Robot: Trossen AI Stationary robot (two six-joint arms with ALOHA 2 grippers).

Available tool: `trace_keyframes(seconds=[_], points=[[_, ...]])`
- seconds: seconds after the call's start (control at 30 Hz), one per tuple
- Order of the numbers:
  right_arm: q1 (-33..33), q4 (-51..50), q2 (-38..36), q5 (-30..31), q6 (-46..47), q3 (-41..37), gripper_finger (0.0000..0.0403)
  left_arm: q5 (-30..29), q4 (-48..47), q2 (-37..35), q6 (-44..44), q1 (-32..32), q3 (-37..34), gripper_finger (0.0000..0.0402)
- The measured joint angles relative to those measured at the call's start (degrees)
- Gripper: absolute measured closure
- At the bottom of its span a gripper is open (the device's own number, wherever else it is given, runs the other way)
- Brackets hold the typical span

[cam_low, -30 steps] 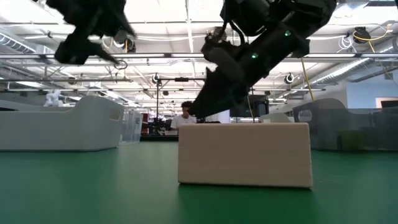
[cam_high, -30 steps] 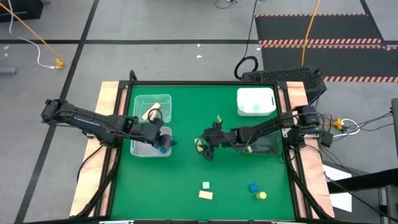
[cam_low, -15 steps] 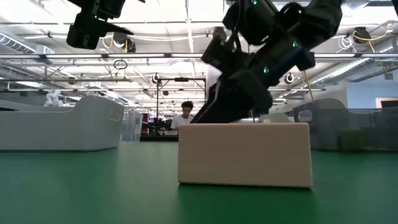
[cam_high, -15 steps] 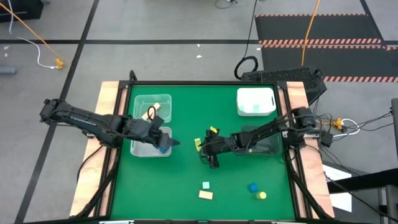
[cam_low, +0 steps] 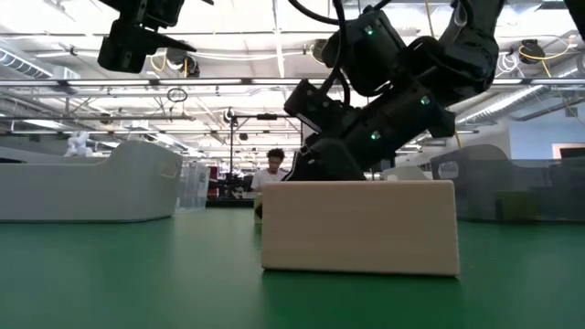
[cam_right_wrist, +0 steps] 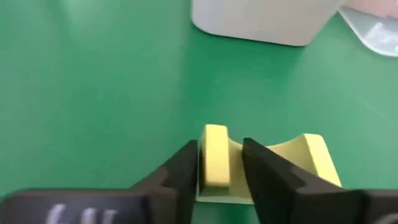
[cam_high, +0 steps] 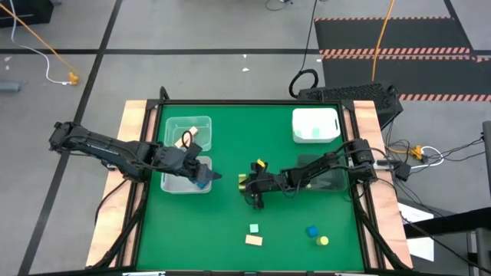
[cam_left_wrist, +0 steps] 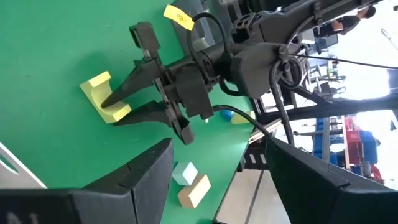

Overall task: Sort & place blocks by color
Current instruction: Put the top yellow block into the black bin

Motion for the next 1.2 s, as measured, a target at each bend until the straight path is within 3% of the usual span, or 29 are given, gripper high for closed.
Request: trace_keyframes(seconds=[0.17,0.47,0.8,0.97,1.2], points=[[-0.29,-0.44,-0.37,0.30,4.28,0.00,0.0363,-0.12,0.00,0.00,1.08,0.02,0.00,0.0146],[-0.82,-3.28,-6.87,-0.33,6.09,-0.39,0.0369,-0.58,0.00,0.00,3.82,0.02,0.00,0.0146],[-2.12,-14.09,-27.55,7.12,7.44,-0.26,0.0369,-4.07,0.02,0.00,7.53,0.02,0.00,0.0146],[-2.18,-27.30,-37.37,11.05,15.23,-0.22,0.0369,-6.03,0.02,0.00,9.34,0.02,0.00,0.0146],[-2.19,-54.43,-47.56,19.69,36.97,-0.22,0.0369,-7.85,0.02,0.00,11.04,1.07,0.00,0.0146]])
